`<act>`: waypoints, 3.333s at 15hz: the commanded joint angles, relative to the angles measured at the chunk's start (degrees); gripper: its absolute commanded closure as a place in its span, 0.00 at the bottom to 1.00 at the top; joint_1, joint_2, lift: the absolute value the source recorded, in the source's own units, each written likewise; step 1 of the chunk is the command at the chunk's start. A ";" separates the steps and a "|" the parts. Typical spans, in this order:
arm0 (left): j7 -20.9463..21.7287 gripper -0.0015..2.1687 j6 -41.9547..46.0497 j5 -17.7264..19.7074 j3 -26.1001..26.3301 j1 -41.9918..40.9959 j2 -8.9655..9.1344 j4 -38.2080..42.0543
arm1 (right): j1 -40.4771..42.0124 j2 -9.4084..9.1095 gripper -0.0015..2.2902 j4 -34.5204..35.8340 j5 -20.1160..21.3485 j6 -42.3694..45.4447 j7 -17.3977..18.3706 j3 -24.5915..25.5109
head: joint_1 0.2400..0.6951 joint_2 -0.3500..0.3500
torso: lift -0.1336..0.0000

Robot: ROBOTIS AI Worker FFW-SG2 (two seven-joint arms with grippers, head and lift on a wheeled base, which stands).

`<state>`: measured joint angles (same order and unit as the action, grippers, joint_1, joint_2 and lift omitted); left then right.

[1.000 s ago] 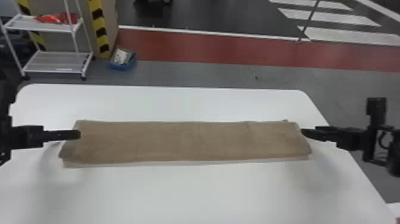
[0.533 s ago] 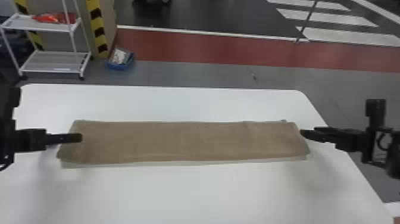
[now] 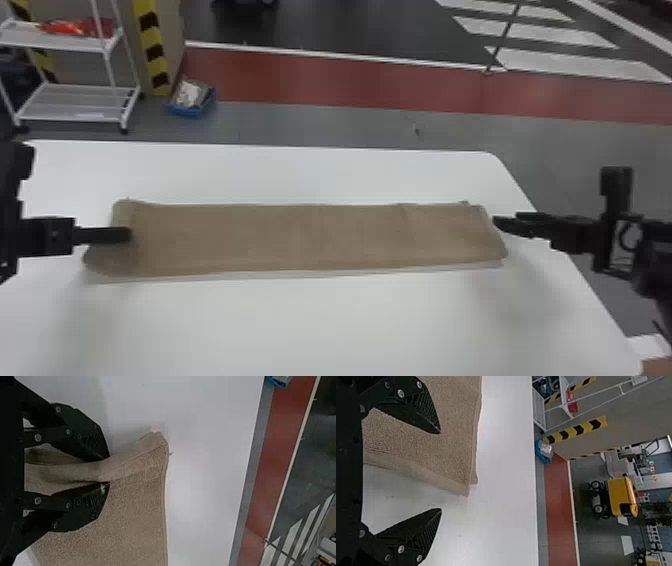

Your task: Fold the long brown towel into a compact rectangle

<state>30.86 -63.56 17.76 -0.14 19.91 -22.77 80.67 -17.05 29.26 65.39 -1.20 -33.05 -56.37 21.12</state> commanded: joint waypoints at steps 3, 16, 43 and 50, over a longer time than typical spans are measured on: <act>-0.28 0.87 -2.32 3.60 -1.53 0.49 0.10 2.65 | 0.18 -0.08 0.09 0.00 -0.65 0.04 -0.58 0.41 | 1.00 0.22 | 0.08; -3.88 0.87 -9.00 17.58 -4.87 6.02 6.69 5.72 | 5.89 -9.39 0.34 15.20 -2.14 -5.23 2.05 -1.78 | 1.00 0.21 | 0.08; -6.17 0.87 -19.55 37.18 -6.72 14.46 10.64 2.38 | -0.09 -23.37 0.57 9.23 1.11 -6.81 7.06 -20.86 | 1.00 0.45 | 0.08; -8.36 0.87 -17.09 36.21 -4.87 13.23 12.14 3.18 | 4.83 -20.82 0.00 19.60 -1.88 -4.53 8.38 -10.48 | 0.98 0.37 | 0.08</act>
<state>22.78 -81.91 54.25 -6.02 33.51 -11.20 83.43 -12.88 7.45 83.83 -1.79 -37.94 -48.03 8.28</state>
